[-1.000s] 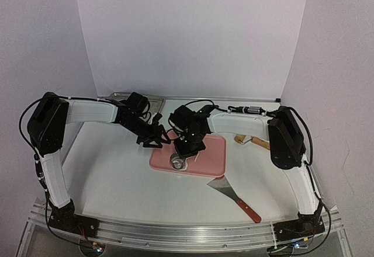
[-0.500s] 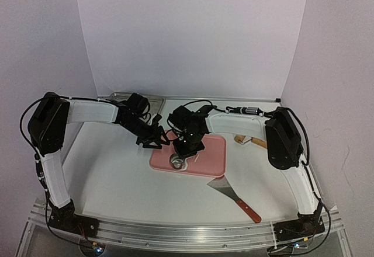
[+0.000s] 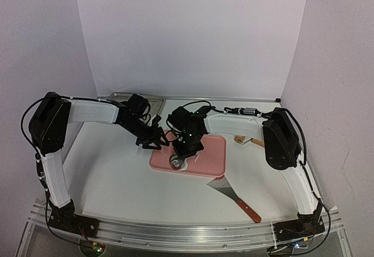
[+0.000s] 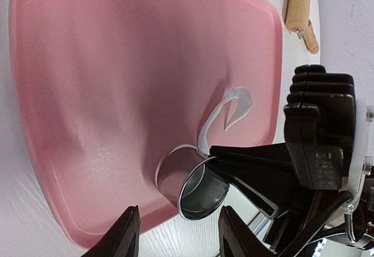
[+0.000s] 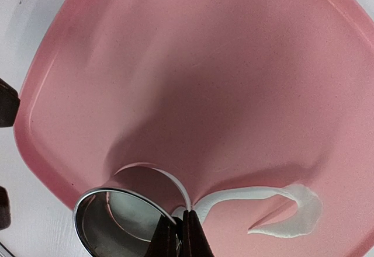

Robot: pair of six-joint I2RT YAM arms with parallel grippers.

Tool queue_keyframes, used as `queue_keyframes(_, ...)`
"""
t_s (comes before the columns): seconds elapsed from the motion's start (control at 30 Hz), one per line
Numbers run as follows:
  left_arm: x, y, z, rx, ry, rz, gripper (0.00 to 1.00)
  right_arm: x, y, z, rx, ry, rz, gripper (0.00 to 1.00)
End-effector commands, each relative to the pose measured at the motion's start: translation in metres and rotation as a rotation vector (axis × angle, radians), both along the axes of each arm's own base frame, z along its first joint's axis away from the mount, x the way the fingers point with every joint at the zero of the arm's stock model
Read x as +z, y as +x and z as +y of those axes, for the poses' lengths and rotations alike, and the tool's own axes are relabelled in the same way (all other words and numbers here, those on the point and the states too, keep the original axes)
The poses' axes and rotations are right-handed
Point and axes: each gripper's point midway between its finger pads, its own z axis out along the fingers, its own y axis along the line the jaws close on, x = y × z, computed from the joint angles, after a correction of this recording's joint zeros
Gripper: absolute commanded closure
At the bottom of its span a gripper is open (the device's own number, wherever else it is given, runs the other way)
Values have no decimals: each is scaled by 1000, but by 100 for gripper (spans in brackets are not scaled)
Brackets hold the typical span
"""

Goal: Roll out the dumpling wrappers from the dough

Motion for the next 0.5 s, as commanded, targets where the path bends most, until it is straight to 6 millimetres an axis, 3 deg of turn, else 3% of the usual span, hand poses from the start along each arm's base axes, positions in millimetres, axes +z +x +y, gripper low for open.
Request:
queue_keyframes(0.0, 20, -6, -21, -74, -67, -25, 53, 4, 10, 19, 13, 52, -43, 100)
queue_keyframes(0.47, 15, -6, -23, -78, -69, -10, 54, 2, 6, 13, 8, 36, -29, 100)
